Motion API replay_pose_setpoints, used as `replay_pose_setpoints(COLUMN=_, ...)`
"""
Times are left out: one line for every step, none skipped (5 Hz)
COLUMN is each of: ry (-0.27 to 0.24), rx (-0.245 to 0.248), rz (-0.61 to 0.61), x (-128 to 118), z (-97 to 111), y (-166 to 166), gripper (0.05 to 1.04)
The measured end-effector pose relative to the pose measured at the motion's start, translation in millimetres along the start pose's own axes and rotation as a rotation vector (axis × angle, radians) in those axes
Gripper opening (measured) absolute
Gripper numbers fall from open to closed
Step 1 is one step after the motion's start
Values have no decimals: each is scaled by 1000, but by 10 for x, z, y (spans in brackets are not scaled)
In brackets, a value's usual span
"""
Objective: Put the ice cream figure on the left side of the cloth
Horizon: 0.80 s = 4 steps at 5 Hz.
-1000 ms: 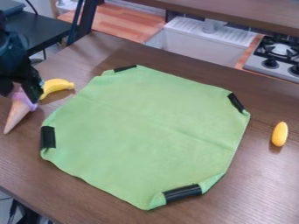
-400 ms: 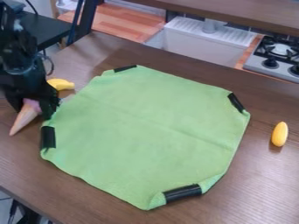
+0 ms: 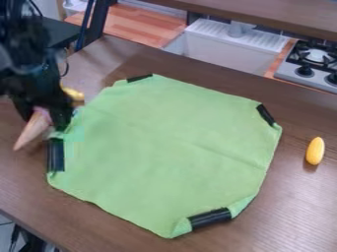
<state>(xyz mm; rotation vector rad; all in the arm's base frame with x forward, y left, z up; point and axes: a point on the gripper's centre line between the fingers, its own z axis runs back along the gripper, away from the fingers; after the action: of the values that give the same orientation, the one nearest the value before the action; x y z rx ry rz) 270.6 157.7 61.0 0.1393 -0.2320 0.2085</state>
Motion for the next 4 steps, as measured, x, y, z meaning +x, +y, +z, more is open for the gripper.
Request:
replay_pose_setpoints(ry=26, rx=-46, rz=-30, x=-17, z=105, y=-173, gripper=801)
replay_pose_setpoints(ry=68, rx=-55, rz=57, x=39, z=260, y=-337, gripper=801)
replay_pose_setpoints(ry=157, rx=-27, rz=242, x=69, z=446, y=-384, gripper=801)
replay_pose_setpoints(ry=160, rx=13, rz=314, x=78, z=501, y=-337, gripper=801)
